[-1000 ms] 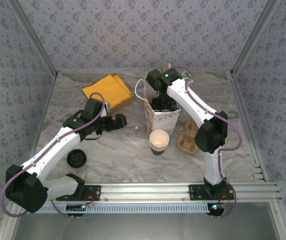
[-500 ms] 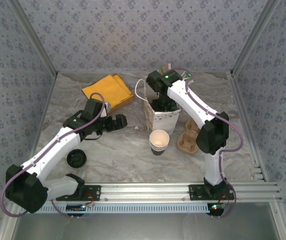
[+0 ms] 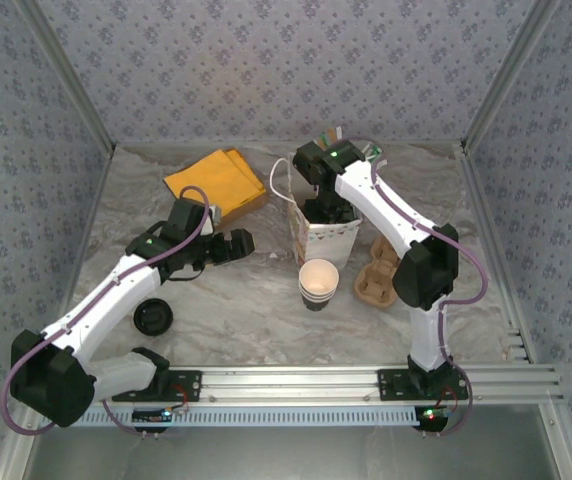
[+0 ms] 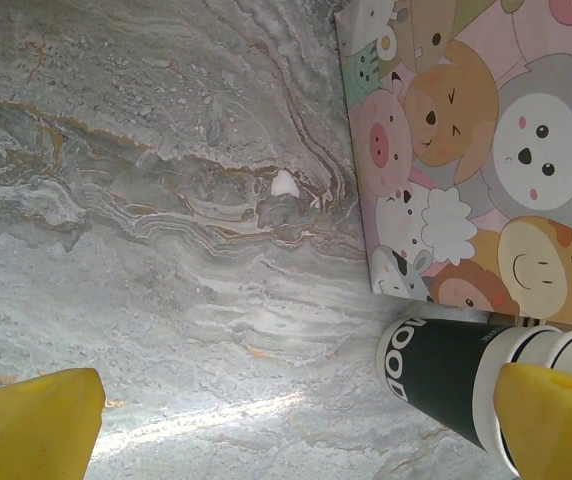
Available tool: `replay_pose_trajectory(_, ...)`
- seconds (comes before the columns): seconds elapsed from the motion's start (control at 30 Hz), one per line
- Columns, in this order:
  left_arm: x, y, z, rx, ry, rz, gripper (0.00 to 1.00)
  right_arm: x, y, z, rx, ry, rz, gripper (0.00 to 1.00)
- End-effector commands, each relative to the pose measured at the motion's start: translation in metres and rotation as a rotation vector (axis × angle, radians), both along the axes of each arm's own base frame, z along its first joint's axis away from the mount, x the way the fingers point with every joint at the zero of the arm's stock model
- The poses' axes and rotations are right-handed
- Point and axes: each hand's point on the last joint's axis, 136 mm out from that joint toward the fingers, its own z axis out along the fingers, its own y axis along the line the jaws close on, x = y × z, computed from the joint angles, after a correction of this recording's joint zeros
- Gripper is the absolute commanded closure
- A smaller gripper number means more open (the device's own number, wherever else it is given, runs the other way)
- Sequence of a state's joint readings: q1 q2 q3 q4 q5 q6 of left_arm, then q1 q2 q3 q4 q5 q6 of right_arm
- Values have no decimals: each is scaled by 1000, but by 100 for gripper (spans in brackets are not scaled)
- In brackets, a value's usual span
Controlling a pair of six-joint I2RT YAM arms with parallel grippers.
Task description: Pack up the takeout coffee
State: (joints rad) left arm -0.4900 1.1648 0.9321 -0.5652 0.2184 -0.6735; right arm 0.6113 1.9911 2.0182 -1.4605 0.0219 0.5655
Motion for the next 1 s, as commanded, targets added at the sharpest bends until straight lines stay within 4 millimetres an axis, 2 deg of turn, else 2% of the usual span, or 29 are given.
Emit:
replay_pose_trajectory(0.0,-3,-3,10,-28,-21,-14,0,-7,7,-6,25,30,-12,33)
replay_pose_trajectory(0.33,-16,-9,17,-82,-15,-56,0,-8,8,-6,26,30,-11,33)
replay_pose_trajectory(0.73,-41,4,17,-81,3,-54,0,-8,8,-7,30,31,-12,33)
replay_pose_trajectory(0.97,-45,6,16,-82,7,-49,0,-10,8,-7,30,37,-12,33)
